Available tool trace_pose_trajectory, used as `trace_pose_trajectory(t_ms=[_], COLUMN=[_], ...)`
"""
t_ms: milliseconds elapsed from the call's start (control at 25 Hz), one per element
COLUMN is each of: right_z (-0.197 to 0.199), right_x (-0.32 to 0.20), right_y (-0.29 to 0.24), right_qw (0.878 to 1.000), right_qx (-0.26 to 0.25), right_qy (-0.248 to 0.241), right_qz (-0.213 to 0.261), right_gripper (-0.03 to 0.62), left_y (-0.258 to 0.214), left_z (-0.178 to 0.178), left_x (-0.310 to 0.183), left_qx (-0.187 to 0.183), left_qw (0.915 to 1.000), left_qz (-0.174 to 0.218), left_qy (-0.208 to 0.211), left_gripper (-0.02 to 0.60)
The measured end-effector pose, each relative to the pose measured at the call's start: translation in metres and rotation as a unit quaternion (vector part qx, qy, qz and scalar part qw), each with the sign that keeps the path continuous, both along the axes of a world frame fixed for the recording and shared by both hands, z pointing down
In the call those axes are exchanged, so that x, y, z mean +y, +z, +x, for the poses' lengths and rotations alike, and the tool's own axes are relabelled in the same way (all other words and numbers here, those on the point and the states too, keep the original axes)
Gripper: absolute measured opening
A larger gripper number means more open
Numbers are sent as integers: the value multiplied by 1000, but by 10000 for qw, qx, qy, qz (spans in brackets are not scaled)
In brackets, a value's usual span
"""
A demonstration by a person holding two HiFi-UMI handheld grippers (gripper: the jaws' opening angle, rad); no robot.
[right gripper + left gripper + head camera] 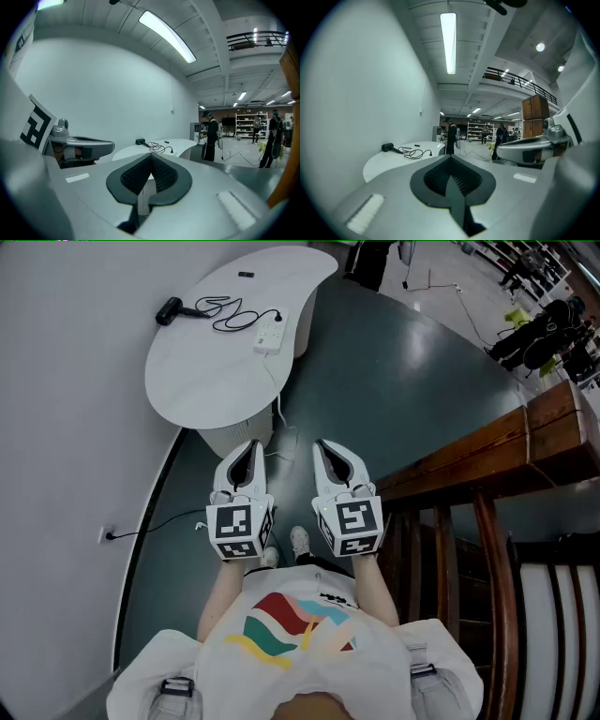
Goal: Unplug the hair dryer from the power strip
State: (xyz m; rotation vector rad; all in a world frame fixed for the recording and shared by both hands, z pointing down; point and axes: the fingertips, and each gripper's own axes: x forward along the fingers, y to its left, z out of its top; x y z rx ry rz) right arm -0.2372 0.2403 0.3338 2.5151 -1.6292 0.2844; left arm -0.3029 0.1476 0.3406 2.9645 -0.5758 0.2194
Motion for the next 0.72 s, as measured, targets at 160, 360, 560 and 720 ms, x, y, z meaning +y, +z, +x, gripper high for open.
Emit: trace_pose_trajectory(t_ms=[160,360,560,720], right_z=[5,18,31,49], right_x=[3,8,16,26], right_y=[3,4,9,9], right_qw=[10000,9999,9997,9981], right_qx=[-57,-48,-171,-411], right_qy=[28,92,167,282], right_qz=[13,-3,64,369], right_gripper=[11,11,11,12], left_y=[2,-2,0,-1], left_z=[3,12,24,37], left_x=[0,0,6,8], left_qx=[-34,-24,-24,13], left_qw=[10000,10000,10000,9999], left_qz=[3,47,21,82], left_qy=[-28,-23,32,56], left_gripper=[0,0,0,0])
